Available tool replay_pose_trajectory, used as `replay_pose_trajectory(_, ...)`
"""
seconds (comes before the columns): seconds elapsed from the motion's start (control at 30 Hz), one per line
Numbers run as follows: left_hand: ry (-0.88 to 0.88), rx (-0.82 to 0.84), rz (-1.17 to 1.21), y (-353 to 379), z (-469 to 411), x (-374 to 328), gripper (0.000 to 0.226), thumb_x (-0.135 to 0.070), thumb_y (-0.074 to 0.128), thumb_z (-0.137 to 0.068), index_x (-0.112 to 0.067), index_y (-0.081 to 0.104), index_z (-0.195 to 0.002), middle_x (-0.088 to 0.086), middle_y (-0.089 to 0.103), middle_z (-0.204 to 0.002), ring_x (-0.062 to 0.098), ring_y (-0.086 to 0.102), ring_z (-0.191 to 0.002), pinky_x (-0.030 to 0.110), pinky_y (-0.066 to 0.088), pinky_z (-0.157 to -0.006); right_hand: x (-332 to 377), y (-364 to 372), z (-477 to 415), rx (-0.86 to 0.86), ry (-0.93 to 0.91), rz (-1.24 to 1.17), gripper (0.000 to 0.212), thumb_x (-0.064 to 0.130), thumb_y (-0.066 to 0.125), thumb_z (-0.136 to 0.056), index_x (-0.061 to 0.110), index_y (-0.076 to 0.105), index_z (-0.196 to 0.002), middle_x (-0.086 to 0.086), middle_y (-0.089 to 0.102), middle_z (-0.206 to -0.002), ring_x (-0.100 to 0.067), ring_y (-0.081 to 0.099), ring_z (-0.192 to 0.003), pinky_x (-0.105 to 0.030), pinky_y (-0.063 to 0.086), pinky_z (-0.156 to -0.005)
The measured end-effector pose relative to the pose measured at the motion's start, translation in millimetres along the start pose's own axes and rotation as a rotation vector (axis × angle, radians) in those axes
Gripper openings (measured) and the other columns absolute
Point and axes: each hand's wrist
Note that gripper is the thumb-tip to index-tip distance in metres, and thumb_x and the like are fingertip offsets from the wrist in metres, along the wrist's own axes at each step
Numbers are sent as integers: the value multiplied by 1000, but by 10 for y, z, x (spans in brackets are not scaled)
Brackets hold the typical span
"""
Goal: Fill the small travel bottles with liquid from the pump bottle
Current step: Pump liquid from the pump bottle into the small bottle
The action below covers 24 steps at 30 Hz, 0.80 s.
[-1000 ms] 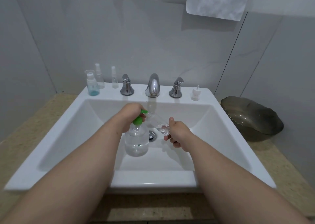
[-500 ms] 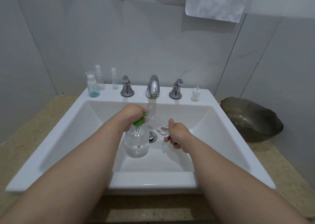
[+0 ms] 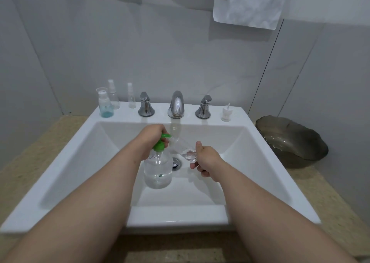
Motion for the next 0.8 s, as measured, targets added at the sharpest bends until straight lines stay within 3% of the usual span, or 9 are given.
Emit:
replay_pose_trajectory(0.13, 6, 5, -51, -18, -9, -2, 21, -4, 46, -98, -5, 67, -92, 12, 63, -75, 23, 57, -62, 32, 45, -78, 0, 3, 5, 1, 5, 2, 51, 47, 21, -110, 15, 59, -99, -9, 64, -72, -18, 36, -54, -24, 27, -46)
replay_pose_trajectory(0.27, 24, -2, -76, -19, -19, -12, 25, -5, 42, -104, -6, 67, -101, 12, 62, -79, 22, 57, -63, 28, 46, -67, 5, 5, 0, 1, 8, 2, 52, 48, 21, -110, 16, 61, -99, -9, 64, -72, -18, 36, -55, -24, 28, -47)
replay_pose_trajectory(0.43, 44, -1, -144, 23, -23, -24, 30, -4, 34, -107, -8, 64, -110, 11, 56, -87, 19, 55, -63, 24, 44, -58, -10, 4, -22, 3, 8, 5, 55, 48, 21, -110, 11, 62, -114, -9, 64, -72, -18, 37, -54, -24, 28, -46)
replay_pose_trajectory(0.63, 91, -10, -245, 13, -59, -11, 40, 7, 31, -102, -13, 65, -94, 17, 57, -109, 18, 57, -57, 23, 45, -47, -18, 10, -18, 2, 16, 21, 56, 49, 21, -109, 10, 61, -115, -10, 64, -72, -18, 37, -53, -24, 28, -45)
replay_pose_trajectory(0.7, 84, -3, -226, 11, -61, 2, 35, 6, 37, -101, -12, 65, -93, 16, 60, -104, 19, 57, -57, 21, 44, -46, -13, 0, -13, 5, 16, 17, 56, 48, 21, -110, 10, 61, -117, -9, 64, -72, -17, 37, -53, -24, 28, -45)
replay_pose_trajectory(0.8, 36, -4, -123, 9, -28, 22, 18, -2, 50, -99, -8, 65, -91, 13, 60, -79, 22, 54, -59, 27, 42, -58, -13, -5, -26, 8, 12, 11, 57, 48, 22, -110, 9, 61, -121, -8, 64, -71, -17, 37, -52, -23, 28, -44)
Point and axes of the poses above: each hand's wrist, its own z-axis away from the middle knuckle, its own y-axis out of the palm, x = y × z
